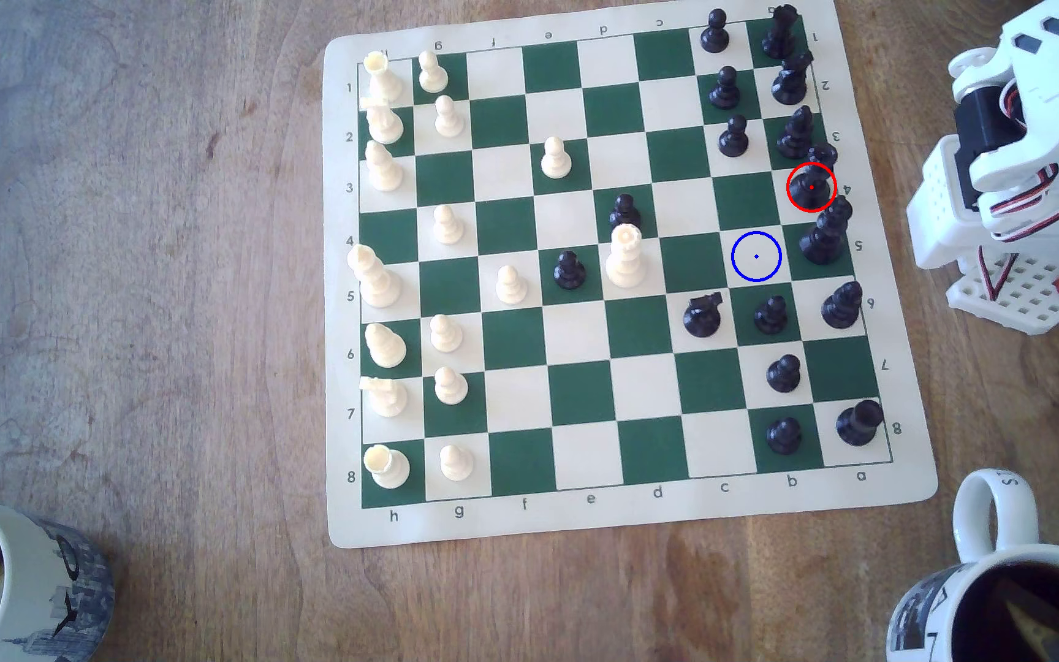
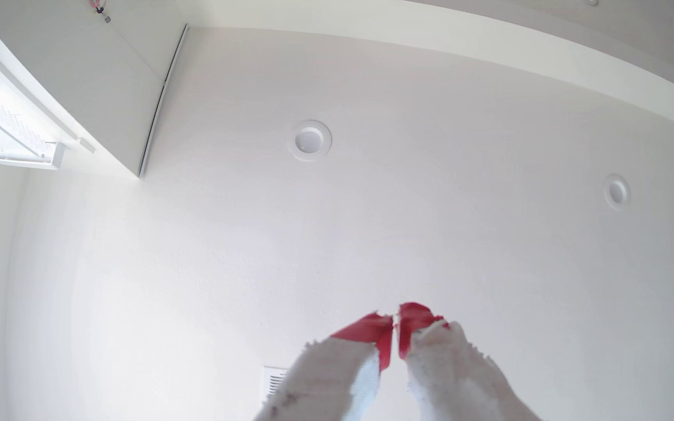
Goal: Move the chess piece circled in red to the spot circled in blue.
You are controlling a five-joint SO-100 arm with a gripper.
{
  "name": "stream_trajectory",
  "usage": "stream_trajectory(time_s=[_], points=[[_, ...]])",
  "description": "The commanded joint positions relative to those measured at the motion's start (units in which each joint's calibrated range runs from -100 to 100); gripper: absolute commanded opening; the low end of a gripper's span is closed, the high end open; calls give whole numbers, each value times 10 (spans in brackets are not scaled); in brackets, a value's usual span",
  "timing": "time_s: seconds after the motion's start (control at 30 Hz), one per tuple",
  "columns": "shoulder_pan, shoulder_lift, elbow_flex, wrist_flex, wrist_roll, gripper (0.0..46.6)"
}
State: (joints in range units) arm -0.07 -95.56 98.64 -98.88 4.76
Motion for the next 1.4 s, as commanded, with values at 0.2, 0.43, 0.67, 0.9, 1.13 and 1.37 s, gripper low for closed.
stream_trajectory(time_s=[0.2,0.43,0.67,0.9,1.13,1.37], points=[[50,-3,-3,151,0,2],[109,-3,-47,420,-1,2],[212,-3,-215,814,-2,2],[323,-5,-378,1171,-37,2],[357,13,-468,1448,-91,2],[335,72,-550,1697,-88,2]])
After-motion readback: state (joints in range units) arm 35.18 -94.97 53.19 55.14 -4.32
